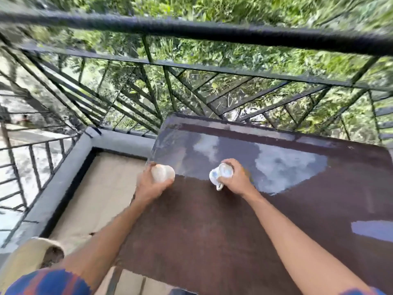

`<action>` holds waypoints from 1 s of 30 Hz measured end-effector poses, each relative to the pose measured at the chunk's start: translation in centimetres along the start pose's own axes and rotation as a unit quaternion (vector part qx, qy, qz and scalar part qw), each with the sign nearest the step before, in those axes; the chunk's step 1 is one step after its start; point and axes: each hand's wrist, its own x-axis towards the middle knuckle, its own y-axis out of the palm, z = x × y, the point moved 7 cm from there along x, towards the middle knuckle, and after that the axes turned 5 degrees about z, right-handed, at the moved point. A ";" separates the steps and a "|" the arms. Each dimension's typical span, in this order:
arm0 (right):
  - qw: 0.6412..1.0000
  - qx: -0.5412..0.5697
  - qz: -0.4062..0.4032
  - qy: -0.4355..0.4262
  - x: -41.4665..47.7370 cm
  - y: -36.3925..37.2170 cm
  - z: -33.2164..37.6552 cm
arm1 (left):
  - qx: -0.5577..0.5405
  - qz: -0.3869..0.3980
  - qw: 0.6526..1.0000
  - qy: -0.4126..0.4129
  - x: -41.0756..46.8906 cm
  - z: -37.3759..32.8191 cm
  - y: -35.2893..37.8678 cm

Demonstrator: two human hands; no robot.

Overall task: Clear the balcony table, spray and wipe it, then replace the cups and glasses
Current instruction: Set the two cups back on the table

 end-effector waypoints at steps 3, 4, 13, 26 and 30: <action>0.999 -0.027 -0.031 -0.019 2.2 -1.6 1.4 | 0.068 -0.003 0.996 0.049 3.4 -3.1 -0.5; 0.998 -0.027 -0.041 -0.025 3.2 -2.1 1.7 | 0.089 -0.004 0.994 0.065 4.7 -4.2 -0.3; 0.994 -0.020 -0.104 -0.038 10.9 -3.4 4.1 | 0.180 0.053 0.973 0.136 14.6 -9.4 3.3; 0.921 0.355 -0.152 0.045 15.3 -0.7 3.2 | -0.050 0.019 0.992 0.115 20.3 -11.6 4.7; 0.752 0.648 -0.087 0.088 15.2 1.1 3.4 | -0.023 0.035 0.993 0.107 20.5 -11.8 4.7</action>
